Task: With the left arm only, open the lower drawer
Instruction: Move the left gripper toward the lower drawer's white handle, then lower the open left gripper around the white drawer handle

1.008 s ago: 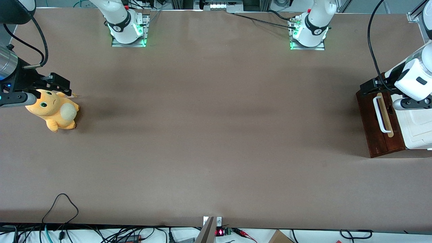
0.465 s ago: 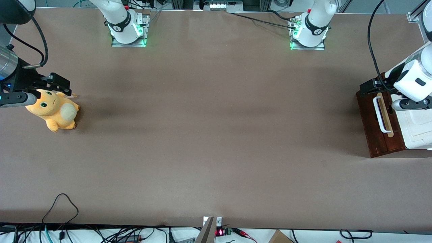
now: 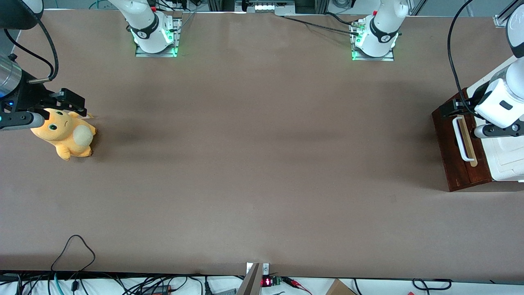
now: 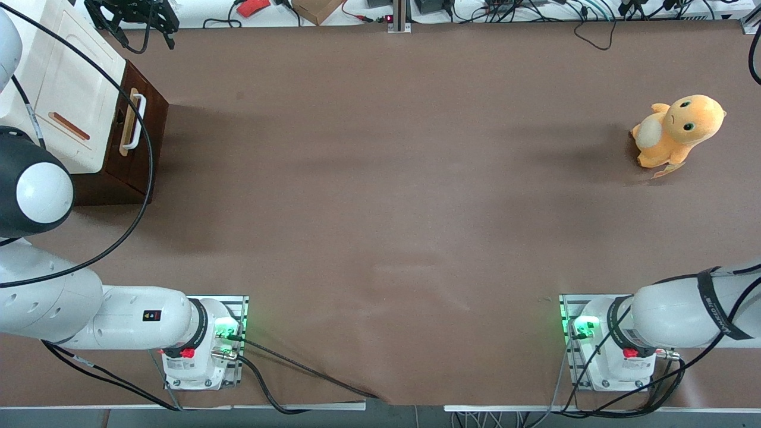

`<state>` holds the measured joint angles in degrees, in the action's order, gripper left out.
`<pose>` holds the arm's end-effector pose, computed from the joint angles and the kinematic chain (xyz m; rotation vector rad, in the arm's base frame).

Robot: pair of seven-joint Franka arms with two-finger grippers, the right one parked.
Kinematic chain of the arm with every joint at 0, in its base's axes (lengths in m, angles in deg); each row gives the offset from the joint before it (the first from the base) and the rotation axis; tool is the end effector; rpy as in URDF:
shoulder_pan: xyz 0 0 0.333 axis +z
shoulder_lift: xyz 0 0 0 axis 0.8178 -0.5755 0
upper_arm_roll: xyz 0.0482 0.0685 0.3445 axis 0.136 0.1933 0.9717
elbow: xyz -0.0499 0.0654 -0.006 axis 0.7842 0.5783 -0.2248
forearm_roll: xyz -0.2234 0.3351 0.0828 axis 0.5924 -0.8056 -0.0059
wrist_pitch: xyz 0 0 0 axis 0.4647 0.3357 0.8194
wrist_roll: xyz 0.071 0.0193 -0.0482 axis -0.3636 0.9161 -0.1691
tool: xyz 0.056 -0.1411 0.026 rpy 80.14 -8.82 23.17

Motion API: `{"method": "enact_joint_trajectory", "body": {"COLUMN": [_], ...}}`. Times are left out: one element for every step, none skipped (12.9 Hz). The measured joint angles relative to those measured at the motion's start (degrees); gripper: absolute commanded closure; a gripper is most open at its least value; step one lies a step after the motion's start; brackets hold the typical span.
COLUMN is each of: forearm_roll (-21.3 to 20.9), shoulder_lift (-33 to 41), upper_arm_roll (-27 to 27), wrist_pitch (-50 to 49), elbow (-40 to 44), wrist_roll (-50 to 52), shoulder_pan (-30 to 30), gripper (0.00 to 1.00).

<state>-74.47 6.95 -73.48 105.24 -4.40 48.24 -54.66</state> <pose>0.5961 0.0056 0.5471 -3.0127 -0.1067 0.2268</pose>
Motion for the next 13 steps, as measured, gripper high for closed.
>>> {"method": "enact_joint_trajectory", "body": {"forearm_roll": [0.00, 0.00, 0.00, -0.04, -0.25, -0.89, -2.36, -4.12, -5.98, -8.09, -10.84, -14.41, -18.24], "shoulder_lift": [-0.09, -0.29, -0.59, -0.88, -1.25, -1.76, -2.32, -2.91, -3.64, -4.57, -5.38, -6.09, -6.75], "upper_arm_roll": [0.00, 0.00, 0.01, 0.01, 0.02, 0.03, 0.03, 0.04, 0.05, 0.07, 0.05, -0.09, -0.43], "wrist_pitch": [0.02, 0.28, 1.01, 2.12, 3.07, 4.36, 6.43, 8.94, 11.63, 14.16, 15.63, 16.26, 16.43], "elbow": [-0.20, -0.46, -0.76, -1.24, -1.71, -2.31, -3.37, -4.92, -6.69, -8.47, -9.65, -10.61, -11.56], "wrist_roll": [0.00, 0.00, 0.00, 0.00, 0.00, 0.00, 0.00, 0.00, 0.03, 0.26, 1.30, 3.43, 5.73], "shoulder_pan": [0.02, 0.03, 0.03, 0.03, 0.04, 0.05, 0.06, 0.10, 0.20, 0.31, 0.34, 0.32, 0.24], "gripper": [0.06, 0.06, 0.06, 0.06, 0.06, 0.06, 0.06, 0.06, 0.07, 0.08, 0.08, 0.08, 0.08]}}
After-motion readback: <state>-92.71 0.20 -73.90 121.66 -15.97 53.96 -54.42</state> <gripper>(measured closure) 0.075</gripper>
